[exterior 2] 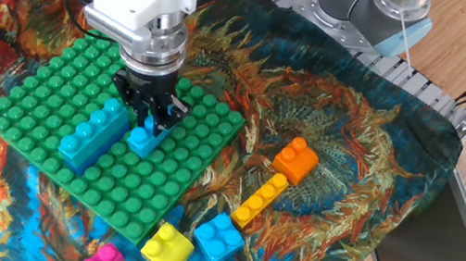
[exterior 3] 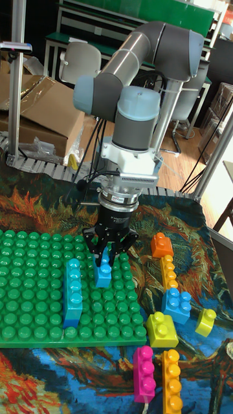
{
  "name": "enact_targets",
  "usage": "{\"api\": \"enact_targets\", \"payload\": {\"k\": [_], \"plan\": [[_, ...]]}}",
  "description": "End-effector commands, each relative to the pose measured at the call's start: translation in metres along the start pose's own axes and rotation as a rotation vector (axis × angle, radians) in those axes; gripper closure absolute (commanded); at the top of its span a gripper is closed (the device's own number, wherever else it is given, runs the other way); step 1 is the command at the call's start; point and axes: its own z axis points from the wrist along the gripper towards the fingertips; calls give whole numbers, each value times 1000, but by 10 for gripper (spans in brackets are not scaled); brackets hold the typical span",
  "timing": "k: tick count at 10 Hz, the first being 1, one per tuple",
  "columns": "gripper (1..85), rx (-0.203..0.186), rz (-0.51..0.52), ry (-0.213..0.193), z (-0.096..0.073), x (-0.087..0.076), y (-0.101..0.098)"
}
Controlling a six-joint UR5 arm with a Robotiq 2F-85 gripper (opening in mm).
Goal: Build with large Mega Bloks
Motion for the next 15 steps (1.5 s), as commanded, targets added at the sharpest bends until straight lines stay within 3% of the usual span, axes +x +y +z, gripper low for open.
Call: {"api": "enact_targets", "payload": {"k": [1, 3, 6, 9, 11, 15], "plan": [[843, -28, 17, -31, 2, -5, -1], [843, -31, 46, -51, 2, -10, 0], [843, -35, 32, -27, 3, -1, -13], [843, -39, 29, -18, 4, 3, -12], [843, -18, 26, 3, 5, -10, -14], [843, -39, 38, 4, 1, -22, -6]]}}
